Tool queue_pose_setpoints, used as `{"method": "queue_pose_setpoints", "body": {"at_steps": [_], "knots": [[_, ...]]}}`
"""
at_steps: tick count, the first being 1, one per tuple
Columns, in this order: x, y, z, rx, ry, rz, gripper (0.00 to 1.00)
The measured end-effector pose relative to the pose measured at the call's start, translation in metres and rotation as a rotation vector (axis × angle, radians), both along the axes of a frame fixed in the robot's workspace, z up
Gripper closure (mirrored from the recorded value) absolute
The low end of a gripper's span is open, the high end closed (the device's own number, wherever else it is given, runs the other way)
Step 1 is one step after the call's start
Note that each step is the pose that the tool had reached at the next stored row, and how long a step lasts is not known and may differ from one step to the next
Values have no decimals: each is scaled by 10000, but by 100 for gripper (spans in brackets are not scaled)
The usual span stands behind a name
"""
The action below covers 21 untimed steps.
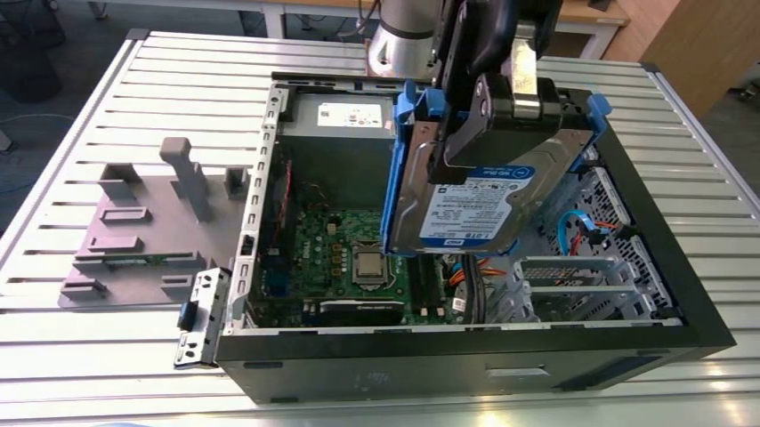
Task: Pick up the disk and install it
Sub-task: 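Pick up the disk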
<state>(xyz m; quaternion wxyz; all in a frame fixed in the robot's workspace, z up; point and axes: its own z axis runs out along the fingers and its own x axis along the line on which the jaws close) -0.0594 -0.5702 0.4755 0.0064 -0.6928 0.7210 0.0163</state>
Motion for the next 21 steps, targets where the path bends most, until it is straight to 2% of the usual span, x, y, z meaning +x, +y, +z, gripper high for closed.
{"method": "queue_pose_setpoints", "body": {"at_steps": [21], "knots": [[8, -41, -3, 0, 0, 0, 64]]}}
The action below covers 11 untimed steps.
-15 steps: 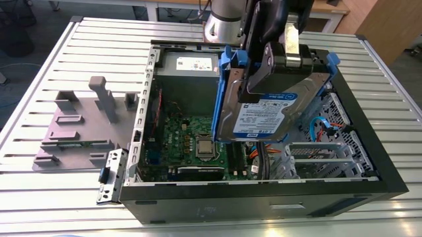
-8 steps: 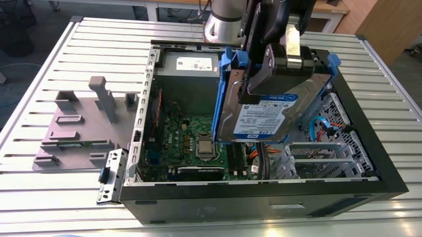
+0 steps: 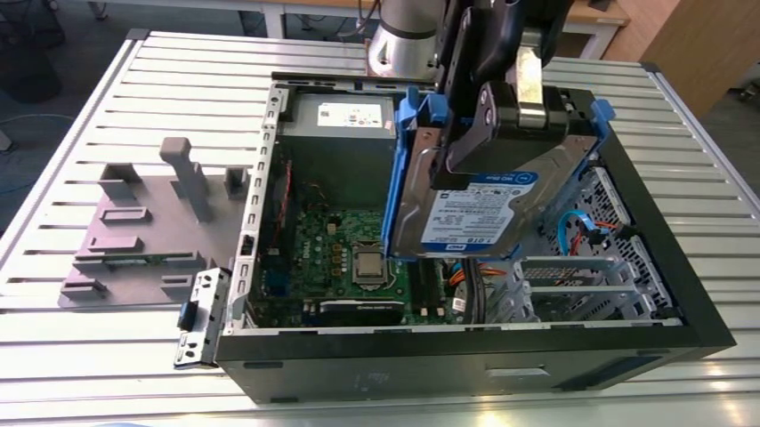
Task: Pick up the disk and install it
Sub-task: 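Pick up the disk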
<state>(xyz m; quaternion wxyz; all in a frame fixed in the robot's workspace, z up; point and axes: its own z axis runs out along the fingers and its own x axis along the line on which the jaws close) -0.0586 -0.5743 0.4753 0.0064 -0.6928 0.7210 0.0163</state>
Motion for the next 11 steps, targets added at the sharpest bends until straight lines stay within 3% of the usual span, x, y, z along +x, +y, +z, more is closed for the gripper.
{"method": "queue_pose_setpoints", "body": {"at_steps": [11], "knots": [[20, -21, -5, 0, 0, 1, 64]]}}
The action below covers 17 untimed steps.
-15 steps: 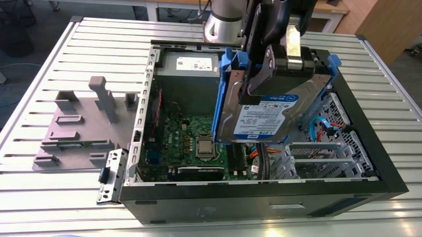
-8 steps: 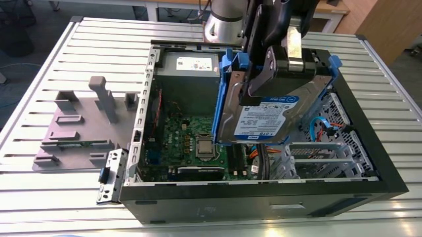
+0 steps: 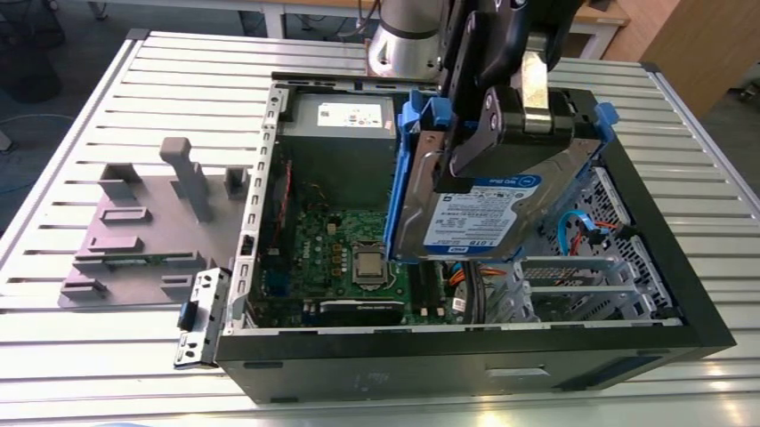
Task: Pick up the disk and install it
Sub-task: 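Pick up the disk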
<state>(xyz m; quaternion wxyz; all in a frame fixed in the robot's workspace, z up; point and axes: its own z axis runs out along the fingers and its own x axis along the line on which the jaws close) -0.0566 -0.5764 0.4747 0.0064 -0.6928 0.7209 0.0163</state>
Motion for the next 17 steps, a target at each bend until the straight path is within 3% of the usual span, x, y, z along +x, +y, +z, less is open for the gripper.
{"method": "queue_pose_setpoints", "body": {"at_steps": [13, 14, 15, 17], "knots": [[81, -2, -12, 0, 0, -1, 64], [159, -5, -30, 0, 0, -1, 64], [339, -40, -67, 0, 0, -1, 64], [385, -47, -76, 0, 0, -1, 64]]}}
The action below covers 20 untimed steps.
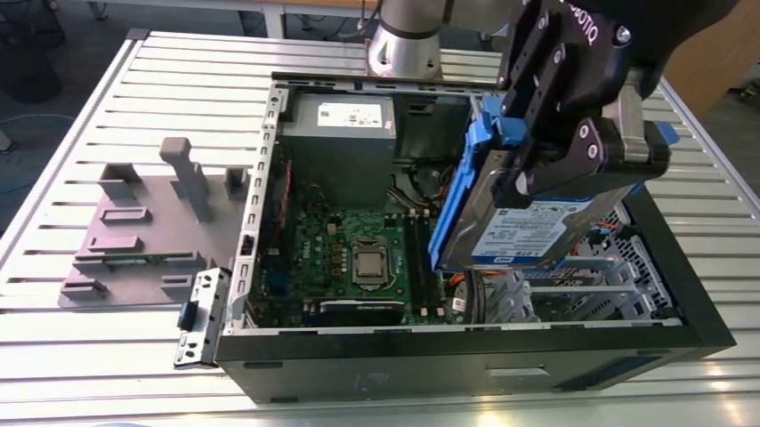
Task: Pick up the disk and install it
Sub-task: 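Pick up the disk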
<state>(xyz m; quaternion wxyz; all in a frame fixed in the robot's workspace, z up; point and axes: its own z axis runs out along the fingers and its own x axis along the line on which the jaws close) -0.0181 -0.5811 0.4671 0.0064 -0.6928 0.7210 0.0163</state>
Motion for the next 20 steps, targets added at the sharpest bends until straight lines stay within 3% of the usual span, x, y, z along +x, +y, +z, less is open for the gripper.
{"method": "queue_pose_setpoints", "body": {"at_steps": [20], "knots": [[48, -4, -10, -1, 0, 0, 64]]}}
